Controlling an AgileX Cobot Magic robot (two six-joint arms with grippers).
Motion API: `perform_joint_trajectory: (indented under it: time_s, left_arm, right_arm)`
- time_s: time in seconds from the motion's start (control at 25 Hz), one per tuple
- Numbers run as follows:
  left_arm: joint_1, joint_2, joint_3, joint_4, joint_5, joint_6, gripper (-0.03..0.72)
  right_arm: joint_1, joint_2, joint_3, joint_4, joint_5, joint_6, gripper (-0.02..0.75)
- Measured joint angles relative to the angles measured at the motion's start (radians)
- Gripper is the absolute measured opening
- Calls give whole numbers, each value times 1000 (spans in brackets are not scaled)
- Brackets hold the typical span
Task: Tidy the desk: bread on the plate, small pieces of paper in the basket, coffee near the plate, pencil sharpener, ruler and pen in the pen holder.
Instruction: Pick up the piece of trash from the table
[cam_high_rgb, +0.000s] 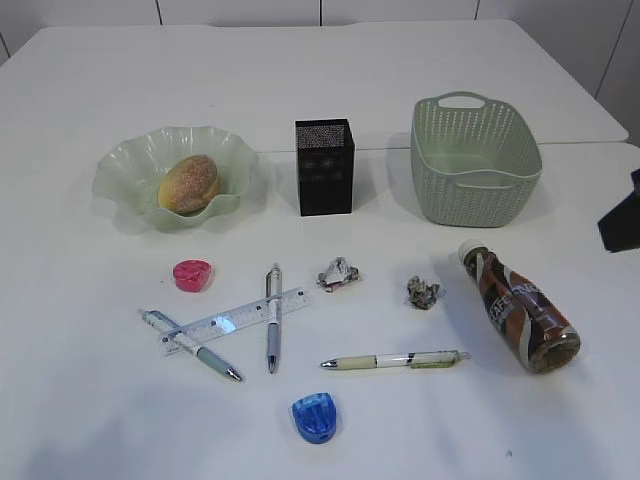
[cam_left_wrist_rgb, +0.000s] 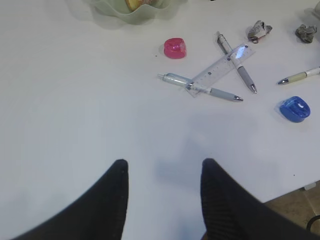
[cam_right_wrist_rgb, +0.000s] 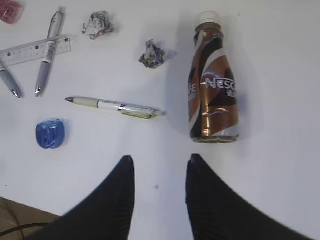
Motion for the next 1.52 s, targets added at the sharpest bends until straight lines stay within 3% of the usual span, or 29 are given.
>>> perform_joint_trajectory:
  time_s: [0.28,0.6,0.96,1.52]
  left_arm:
    - [0,0,0,0,0,0,330]
    - [0,0,0,0,0,0,330]
    - [0,0,0,0,0,0,330]
    - [0,0,2,0,0,0,330]
  right_arm:
    - [0,123,-52,80,10,-71,419]
    - [114,271,-193,48,28,-76,429]
    - [280,506,-386,-180,111,60,429]
    - [295,764,-548,-249,152,77,429]
